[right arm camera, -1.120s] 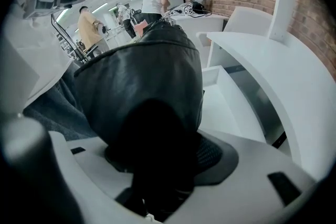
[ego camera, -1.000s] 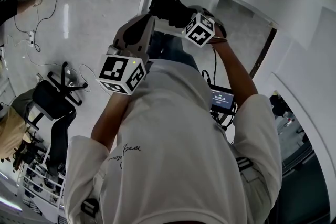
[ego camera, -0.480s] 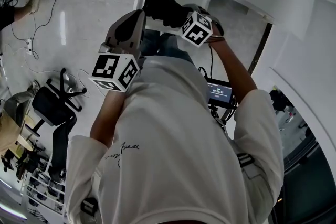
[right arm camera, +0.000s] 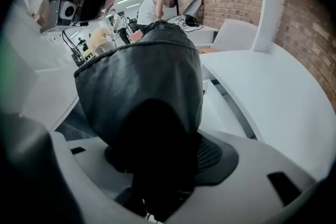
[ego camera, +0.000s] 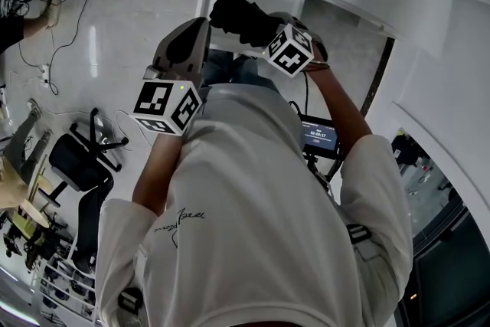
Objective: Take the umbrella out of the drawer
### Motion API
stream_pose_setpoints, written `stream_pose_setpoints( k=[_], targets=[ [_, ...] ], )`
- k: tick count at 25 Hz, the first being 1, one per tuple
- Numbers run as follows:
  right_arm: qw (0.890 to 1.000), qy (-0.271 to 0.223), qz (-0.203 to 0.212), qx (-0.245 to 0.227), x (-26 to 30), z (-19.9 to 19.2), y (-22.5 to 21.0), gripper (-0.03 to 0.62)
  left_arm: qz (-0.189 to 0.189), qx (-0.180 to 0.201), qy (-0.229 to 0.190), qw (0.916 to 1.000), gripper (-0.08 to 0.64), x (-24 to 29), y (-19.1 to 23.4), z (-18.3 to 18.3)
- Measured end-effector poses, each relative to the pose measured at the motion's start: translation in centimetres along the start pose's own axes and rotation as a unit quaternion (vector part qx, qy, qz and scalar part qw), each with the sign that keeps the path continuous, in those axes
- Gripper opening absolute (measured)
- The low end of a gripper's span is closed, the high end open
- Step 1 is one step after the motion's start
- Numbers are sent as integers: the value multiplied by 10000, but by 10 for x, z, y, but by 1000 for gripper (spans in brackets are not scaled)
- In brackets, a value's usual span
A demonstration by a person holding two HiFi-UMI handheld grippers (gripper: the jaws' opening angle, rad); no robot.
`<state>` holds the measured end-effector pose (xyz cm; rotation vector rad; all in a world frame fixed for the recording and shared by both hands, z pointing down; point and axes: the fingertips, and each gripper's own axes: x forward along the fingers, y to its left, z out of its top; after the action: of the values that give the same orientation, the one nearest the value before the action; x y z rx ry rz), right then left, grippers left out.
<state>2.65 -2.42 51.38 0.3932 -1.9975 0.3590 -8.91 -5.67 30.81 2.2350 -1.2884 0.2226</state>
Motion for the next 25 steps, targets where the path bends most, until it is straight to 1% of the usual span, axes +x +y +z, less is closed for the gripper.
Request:
stream_pose_setpoints(
  k=[9,17,25],
  targets=[
    [9999,-125,-63,-6,-15,11,1,249,-37,23,-67,10000,17,0,0,7],
    [9996,-199,-84,202,-25,14,1,249,-30,39,-98,9999,17,-1,-1,8],
    [9992,-345,-128,160,-38,25,1,250,-29,37,-119,9999,17,-1,0,11]
  ],
)
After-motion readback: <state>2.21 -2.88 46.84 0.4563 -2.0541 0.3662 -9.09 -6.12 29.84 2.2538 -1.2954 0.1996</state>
